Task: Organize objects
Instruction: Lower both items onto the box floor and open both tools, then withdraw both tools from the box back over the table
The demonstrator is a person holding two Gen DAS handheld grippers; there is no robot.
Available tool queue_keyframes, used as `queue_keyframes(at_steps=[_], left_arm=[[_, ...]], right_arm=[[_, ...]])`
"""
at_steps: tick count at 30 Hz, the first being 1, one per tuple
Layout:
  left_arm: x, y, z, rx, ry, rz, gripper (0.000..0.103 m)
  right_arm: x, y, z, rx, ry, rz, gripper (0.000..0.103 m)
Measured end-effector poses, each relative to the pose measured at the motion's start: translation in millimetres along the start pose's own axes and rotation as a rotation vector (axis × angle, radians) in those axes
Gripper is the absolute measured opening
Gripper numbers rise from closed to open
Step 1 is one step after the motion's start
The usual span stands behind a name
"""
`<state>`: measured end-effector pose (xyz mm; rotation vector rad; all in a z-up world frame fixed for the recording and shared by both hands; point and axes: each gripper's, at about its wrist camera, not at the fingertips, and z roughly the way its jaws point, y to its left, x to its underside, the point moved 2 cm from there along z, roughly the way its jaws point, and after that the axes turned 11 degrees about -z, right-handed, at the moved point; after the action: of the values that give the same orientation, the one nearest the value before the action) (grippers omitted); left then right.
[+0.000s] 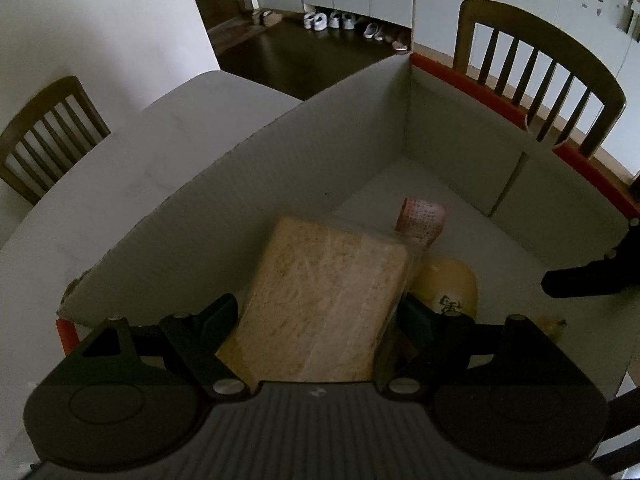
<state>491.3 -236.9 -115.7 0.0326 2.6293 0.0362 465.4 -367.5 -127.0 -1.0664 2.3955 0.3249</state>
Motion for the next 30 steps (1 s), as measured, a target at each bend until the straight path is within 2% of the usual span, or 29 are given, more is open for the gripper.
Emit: queue_keyframes(at_steps=[6, 10, 24, 30], left_arm=[[1.2, 3.8, -7.6, 0.025, -0.026, -0.023, 0.088], [2.2, 5.9, -20.6, 0.045, -0.062, -0.048, 0.097], [19.5, 31.1, -86.7, 0.115, -0.186, -0.118, 0.097], [34.6, 46.3, -116.9, 0.12, -0.225, -0.142, 0.097]], right_arm=[[1.3, -0.7, -12.6, -0.006, -0.034, 0.016, 0.076], [2.3, 1.2, -21.5, 0.0, -0.051, 0.019, 0.076], [1.8, 20.9, -58.6, 0.014, -0.119, 0.022, 0.077], [-2.9, 42.2, -75.0, 0.013, -0.164, 0.002, 0.081]])
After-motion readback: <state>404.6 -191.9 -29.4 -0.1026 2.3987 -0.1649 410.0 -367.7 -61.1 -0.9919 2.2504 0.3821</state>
